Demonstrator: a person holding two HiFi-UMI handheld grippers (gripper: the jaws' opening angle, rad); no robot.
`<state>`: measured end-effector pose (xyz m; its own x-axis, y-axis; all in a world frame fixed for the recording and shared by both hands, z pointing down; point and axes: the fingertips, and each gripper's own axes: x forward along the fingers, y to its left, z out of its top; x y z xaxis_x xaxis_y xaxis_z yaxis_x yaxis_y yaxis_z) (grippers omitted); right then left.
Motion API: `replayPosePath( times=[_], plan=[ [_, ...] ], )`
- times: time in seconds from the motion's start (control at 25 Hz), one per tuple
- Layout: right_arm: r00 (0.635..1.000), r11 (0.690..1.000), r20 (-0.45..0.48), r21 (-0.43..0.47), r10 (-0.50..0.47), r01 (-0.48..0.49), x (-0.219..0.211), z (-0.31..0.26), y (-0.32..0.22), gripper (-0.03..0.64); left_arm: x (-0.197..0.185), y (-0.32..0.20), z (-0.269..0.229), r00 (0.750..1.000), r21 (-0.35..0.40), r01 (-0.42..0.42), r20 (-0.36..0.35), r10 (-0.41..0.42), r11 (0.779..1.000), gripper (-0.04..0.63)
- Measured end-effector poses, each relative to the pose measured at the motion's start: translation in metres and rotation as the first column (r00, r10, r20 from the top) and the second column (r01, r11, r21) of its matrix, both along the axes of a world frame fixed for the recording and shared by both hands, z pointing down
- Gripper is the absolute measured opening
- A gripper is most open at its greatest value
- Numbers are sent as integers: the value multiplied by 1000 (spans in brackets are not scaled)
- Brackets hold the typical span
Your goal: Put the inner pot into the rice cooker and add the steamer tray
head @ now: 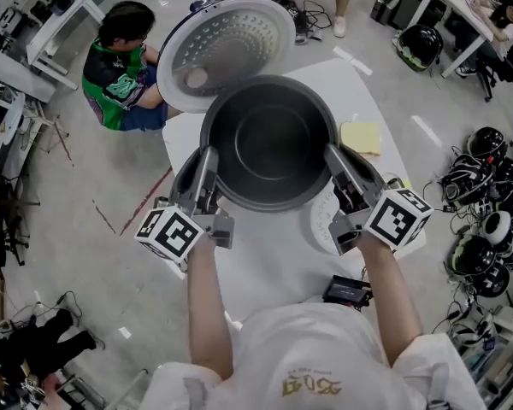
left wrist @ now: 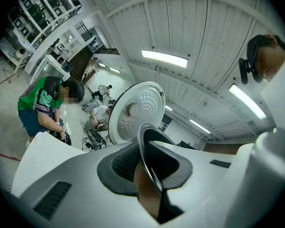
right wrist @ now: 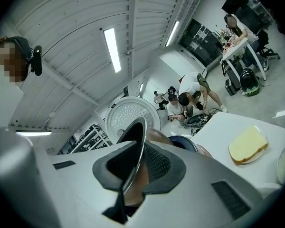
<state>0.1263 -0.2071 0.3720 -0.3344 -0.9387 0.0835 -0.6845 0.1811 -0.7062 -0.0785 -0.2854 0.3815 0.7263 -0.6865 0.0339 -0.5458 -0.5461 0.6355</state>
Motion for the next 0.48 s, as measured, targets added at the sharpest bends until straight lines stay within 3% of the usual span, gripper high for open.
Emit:
replayPosePath(
  times=[0.48],
  plan=[
    [1000, 996, 2, -86, 2, -2, 12, 38, -13, 60, 12, -13, 32, 996, -31, -24, 84, 26, 999, 86]
  ],
)
